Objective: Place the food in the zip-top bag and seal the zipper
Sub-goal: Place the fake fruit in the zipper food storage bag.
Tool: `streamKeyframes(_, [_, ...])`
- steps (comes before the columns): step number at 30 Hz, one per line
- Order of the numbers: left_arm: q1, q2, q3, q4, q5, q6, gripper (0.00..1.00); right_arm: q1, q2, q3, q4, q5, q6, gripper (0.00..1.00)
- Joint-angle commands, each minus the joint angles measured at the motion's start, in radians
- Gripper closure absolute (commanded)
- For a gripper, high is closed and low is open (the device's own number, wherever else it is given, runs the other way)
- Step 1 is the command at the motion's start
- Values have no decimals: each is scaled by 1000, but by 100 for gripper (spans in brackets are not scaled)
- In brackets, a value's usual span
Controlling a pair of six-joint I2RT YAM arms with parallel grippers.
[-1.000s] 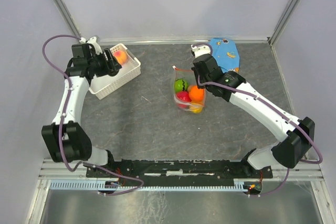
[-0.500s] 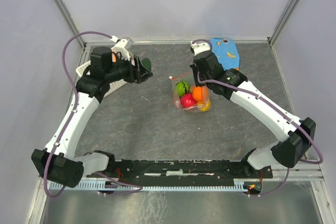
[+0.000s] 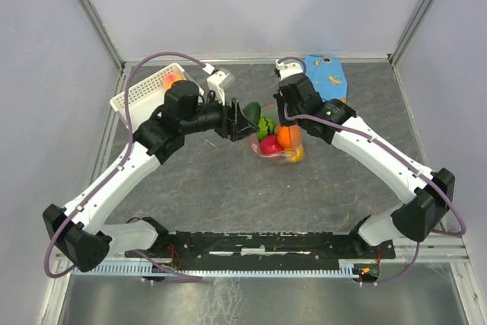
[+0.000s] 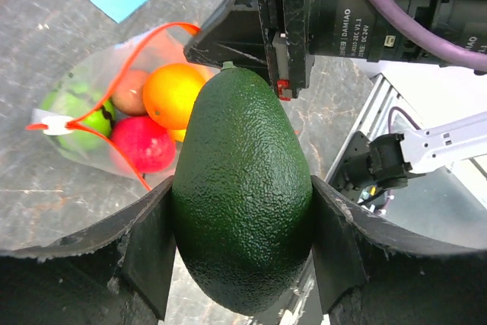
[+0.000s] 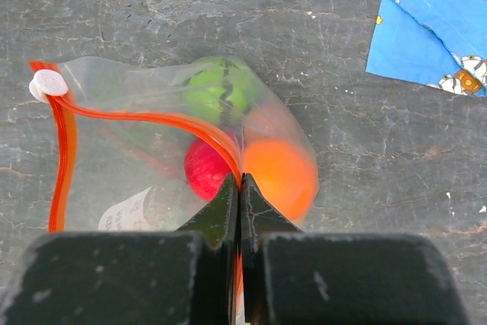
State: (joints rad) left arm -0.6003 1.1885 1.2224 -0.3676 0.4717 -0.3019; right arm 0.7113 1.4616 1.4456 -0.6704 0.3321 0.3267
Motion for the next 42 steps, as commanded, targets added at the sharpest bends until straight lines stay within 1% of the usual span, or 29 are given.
streamKeyframes(1, [-42,32,-18,65,-100,-165,68,-3,7,45,52,-23,29,98])
streamKeyframes(6, [-82,79,-32,65,-155,-314,70,-3,6,32,67,-27,48,98])
streamKeyframes(11, [-124,143,2,62,-183,-405,72,-3,7,25,76,-31,49,98])
streamKeyframes(13, [-137,177,17,36,-230,-453,77,-4,5,22,81,-31,52,98])
streamKeyframes(16, [-137,212,41,-35,-318,-503,77,-4,6,19,84,-36,53,98])
streamKeyframes(18, [-136,216,50,-52,-368,-528,73,-4,-1,12,88,-42,55,98])
streamKeyframes(20, [-138,209,44,-34,-412,-552,68,-4,-8,2,95,-44,57,98])
streamKeyframes(23, [-137,228,67,-40,-481,-560,61,-3,-22,-18,105,-42,65,98])
streamKeyframes(28, [-137,302,128,-44,-472,-572,54,-3,-36,-23,107,-46,70,98])
streamKeyframes(33, [-137,327,130,-43,-505,-592,48,-3,-39,-30,112,-52,81,98])
streamKeyframes(36, [-136,326,131,-44,-564,-586,41,-3,-37,-31,113,-53,89,98])
streamKeyframes(39, [-137,324,135,-66,-632,-574,32,-4,-38,-31,117,-54,94,98])
streamKeyframes(42, [-137,325,142,-73,-648,-563,25,-3,-40,-31,120,-51,102,98])
